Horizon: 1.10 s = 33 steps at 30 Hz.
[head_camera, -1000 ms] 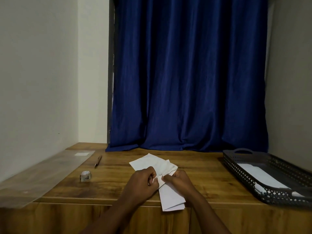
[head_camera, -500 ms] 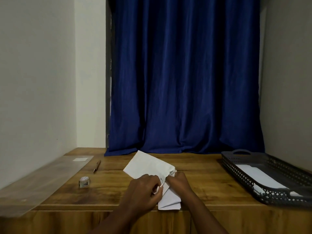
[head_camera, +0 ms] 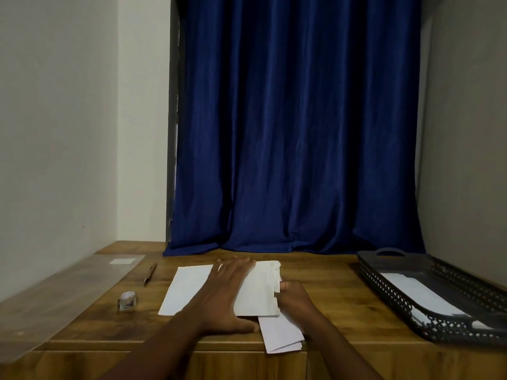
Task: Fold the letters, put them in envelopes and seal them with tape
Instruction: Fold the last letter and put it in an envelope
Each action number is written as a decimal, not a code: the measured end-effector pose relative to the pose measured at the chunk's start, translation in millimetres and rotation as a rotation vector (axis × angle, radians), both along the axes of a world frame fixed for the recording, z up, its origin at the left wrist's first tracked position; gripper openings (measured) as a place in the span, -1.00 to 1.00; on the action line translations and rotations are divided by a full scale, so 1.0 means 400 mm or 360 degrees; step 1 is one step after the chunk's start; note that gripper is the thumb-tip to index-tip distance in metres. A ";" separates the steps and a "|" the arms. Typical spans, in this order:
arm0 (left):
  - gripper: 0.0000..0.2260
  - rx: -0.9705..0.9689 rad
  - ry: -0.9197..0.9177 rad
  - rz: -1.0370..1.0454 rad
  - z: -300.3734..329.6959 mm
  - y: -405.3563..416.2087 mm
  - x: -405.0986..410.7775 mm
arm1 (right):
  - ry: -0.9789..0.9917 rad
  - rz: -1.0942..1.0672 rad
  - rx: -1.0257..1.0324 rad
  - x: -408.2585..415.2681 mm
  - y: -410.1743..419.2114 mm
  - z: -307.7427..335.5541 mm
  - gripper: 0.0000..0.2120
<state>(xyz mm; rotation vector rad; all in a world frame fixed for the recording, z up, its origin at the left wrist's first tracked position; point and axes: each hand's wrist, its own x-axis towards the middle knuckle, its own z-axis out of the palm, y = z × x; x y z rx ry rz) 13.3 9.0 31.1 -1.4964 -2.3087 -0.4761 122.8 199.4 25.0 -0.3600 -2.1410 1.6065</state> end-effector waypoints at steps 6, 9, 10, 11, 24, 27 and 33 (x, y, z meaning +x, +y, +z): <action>0.15 0.0090 -0.0093 0.0118 -0.020 0.028 0.004 | -0.0093 -0.0046 -0.0024 -0.019 -0.004 0.014 -0.93; 0.15 0.0172 -0.0187 0.0130 -0.043 0.031 0.003 | -0.0122 -0.0017 0.0010 -0.028 -0.002 0.022 -0.92; 0.14 0.0208 -0.0214 0.0127 -0.046 0.031 0.004 | -0.0126 -0.0008 0.0024 -0.030 -0.002 0.023 -0.90; 0.12 0.0246 -0.0236 0.0121 -0.047 0.030 0.005 | -0.0128 0.0002 0.0043 -0.028 -0.004 0.026 -0.86; 0.01 0.0513 -0.0015 0.0248 -0.051 0.022 -0.006 | -0.0186 0.0041 0.0767 0.155 0.148 0.112 -0.33; 0.02 0.0488 0.0032 0.0301 -0.048 0.022 -0.001 | -0.0240 0.0069 0.0721 0.187 0.157 0.127 -0.42; 0.05 0.0429 0.0041 0.0361 -0.046 0.015 -0.002 | -0.0427 0.0233 0.0591 0.207 0.117 0.134 -0.77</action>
